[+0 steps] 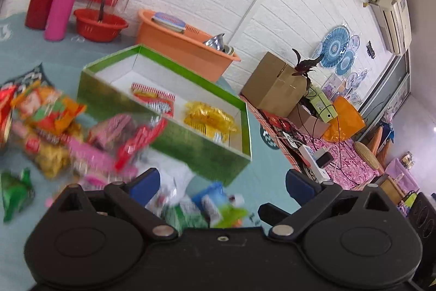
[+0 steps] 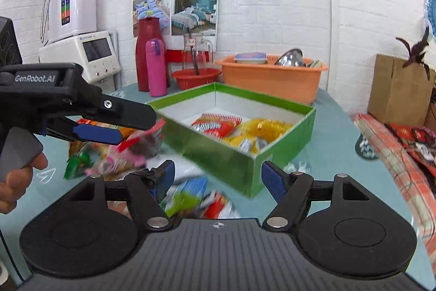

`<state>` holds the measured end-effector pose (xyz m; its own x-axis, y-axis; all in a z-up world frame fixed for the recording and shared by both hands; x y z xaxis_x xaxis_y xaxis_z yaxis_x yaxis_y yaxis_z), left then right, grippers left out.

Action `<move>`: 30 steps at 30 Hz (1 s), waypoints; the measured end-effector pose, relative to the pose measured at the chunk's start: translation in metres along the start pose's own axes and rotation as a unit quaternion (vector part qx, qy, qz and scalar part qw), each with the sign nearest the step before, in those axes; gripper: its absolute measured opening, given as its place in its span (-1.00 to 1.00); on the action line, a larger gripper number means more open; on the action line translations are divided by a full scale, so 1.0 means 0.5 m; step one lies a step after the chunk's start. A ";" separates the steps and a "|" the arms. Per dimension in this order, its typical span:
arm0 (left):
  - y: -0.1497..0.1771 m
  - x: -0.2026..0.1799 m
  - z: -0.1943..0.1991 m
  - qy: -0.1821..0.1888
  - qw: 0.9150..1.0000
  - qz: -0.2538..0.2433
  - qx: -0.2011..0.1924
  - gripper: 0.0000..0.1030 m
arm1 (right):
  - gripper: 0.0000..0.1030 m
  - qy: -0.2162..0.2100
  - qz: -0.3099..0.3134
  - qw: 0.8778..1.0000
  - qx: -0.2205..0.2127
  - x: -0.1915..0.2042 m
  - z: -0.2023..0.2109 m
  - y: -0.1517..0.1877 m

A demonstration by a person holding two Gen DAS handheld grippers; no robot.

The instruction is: Organize snacks

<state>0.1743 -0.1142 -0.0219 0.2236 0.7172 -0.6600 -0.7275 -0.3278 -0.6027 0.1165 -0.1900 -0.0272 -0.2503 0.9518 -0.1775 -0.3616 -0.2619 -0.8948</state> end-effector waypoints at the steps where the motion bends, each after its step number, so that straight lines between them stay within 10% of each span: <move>1: 0.018 0.008 0.006 -0.003 1.000 0.006 0.005 1.00 | 1.00 -0.004 -0.003 1.000 0.005 0.008 0.005 0.012; 19: 0.144 0.028 -0.038 0.025 0.992 0.064 0.103 1.00 | 1.00 -0.027 0.003 0.997 0.068 0.077 -0.009 0.119; 30: 0.124 0.027 -0.116 -0.008 0.996 0.040 0.085 1.00 | 1.00 -0.048 -0.002 0.997 0.053 0.073 -0.013 0.120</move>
<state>0.1697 -0.1605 -0.0941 0.1518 0.7030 -0.6948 -0.8418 -0.2764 -0.4636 0.0915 -0.1701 -0.0897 -0.3316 0.9345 -0.1291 -0.4552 -0.2784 -0.8458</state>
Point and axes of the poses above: each gripper's, at about its wrist camera, not at the fingertips, and z roughly against the way its jaws point, x to its left, y to its underside, the point moved 10 cm from there along -z, roughly the way its jaws point, and after that the axes turned 14 degrees about z, right-handed, at the moved point
